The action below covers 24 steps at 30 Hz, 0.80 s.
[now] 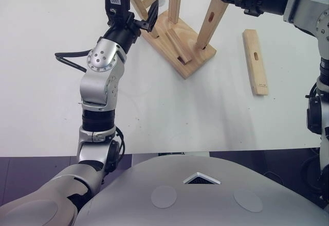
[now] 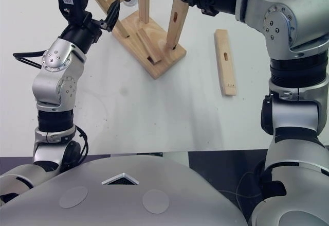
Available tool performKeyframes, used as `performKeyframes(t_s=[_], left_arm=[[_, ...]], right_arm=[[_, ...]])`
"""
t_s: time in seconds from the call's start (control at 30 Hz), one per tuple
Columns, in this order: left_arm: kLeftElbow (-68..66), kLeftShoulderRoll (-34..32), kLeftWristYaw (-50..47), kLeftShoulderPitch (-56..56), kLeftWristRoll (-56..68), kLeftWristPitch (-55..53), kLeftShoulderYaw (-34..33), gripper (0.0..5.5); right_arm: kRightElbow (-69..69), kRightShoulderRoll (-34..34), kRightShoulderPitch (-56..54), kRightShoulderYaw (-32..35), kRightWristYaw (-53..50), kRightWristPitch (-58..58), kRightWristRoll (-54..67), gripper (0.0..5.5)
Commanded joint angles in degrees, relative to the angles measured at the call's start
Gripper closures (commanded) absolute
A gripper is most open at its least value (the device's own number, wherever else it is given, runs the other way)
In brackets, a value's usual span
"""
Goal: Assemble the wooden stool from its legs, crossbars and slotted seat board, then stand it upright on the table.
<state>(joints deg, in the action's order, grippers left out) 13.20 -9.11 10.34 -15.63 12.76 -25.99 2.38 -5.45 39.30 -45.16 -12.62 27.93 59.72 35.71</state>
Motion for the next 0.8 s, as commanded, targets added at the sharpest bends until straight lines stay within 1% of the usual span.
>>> performKeyframes(t_s=[0.03,0.17,0.23,0.4,0.5,0.7,0.8], left_arm=[[0.8,1.4,0.0,0.6,-1.1,0.6,1.9,1.01],[0.7,1.5,0.0,0.6,-1.1,0.7,2.1,1.01],[0.5,1.4,0.3,0.5,-1.2,0.6,2.2,1.01],[-0.2,0.9,1.1,-0.1,-1.1,0.7,2.1,1.01],[-0.4,0.8,1.3,-0.3,-1.1,0.7,2.1,1.01],[-0.9,0.4,1.9,-0.8,-1.0,0.6,2.0,1.01],[-1.2,0.3,2.4,-1.1,-1.0,0.6,2.0,1.01]], right_arm=[[2.6,-5.0,10.3,-15.5,5.1,8.2,-1.4,4.39],[3.4,-5.5,12.7,-16.2,5.3,8.0,-1.7,4.39],[3.5,-6.8,12.3,-14.6,4.7,6.3,-1.7,4.39],[5.9,-12.3,6.7,-2.7,1.3,-3.6,-2.7,4.39],[7.0,-12.7,3.8,1.2,2.1,-5.4,-3.2,4.39],[5.4,-10.9,6.0,1.4,4.9,-4.0,-4.4,4.39],[3.4,-10.4,6.5,1.1,6.2,-3.4,-4.5,3.77]])
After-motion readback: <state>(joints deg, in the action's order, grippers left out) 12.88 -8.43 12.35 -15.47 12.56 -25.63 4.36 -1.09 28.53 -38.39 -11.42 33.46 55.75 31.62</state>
